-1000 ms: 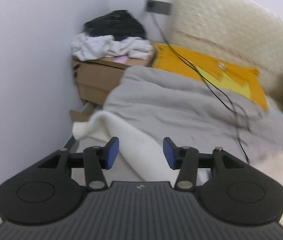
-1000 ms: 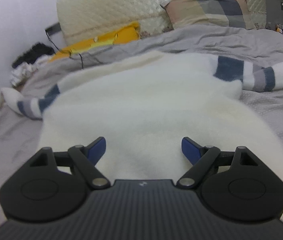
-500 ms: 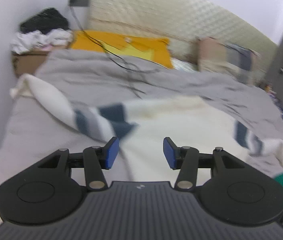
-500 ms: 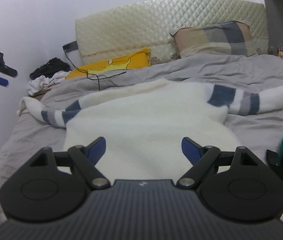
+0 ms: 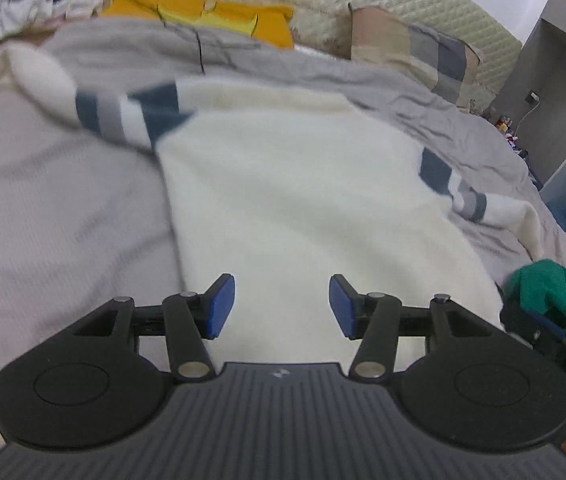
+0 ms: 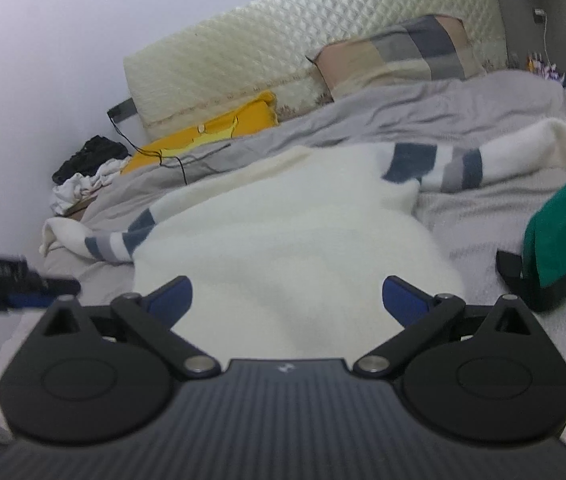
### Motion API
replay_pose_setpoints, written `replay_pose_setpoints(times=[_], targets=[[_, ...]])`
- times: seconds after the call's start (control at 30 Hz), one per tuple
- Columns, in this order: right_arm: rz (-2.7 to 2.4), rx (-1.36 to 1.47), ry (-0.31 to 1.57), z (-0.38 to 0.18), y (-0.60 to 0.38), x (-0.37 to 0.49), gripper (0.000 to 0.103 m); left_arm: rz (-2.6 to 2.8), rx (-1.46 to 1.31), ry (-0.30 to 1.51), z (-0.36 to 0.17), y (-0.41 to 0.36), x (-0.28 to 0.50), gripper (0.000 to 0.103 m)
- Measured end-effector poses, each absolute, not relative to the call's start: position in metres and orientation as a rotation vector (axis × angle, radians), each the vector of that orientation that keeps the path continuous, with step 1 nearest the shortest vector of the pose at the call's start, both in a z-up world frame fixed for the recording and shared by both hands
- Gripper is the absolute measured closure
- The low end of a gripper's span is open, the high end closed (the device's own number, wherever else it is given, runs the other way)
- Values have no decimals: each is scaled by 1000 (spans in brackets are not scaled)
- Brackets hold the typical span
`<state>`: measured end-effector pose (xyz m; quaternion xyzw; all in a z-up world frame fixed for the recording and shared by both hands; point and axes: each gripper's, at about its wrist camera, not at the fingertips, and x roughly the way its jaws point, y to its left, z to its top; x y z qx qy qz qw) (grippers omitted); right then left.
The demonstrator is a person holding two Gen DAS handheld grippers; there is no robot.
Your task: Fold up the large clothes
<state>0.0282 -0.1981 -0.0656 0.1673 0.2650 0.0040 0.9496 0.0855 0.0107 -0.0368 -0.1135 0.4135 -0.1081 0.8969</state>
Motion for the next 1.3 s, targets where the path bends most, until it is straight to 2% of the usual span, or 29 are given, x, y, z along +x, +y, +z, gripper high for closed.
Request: replay_pose_setpoints(times=[0.23,0.77,0.83,0.9,0.97,1.03,1.07,1.1,1.17,1.3], targets=[[-12,384,610,-76,-204,30,0,-198,-357,940,-99,18,80,44],[-28,513,688,-94,-217,40,0,-190,-629,1135,-168,39,89,44],[-27,520,693,-95,-217,40,0,-179,-682,1144,-175,43,92,42],[-15,529,699,-96,-217,41,0,-204,-783,1166,-188,47,97,32],[-8,534,708,-98,-216,43,0,-225,-832,1175,-192,49,100,33],[-15,524,721,-100,-215,45,0,-258,-807,1161,-187,46,97,39],[-19,520,726,-101,-214,46,0,-278,-795,1158,-185,45,96,52],[-21,520,732,-102,-214,47,0,-289,-768,1159,-181,42,95,69],[-11,520,743,-103,-213,47,0,-304,-750,1151,-174,43,92,91],[13,508,729,-101,-208,44,0,-357,-717,1083,-140,56,82,95]])
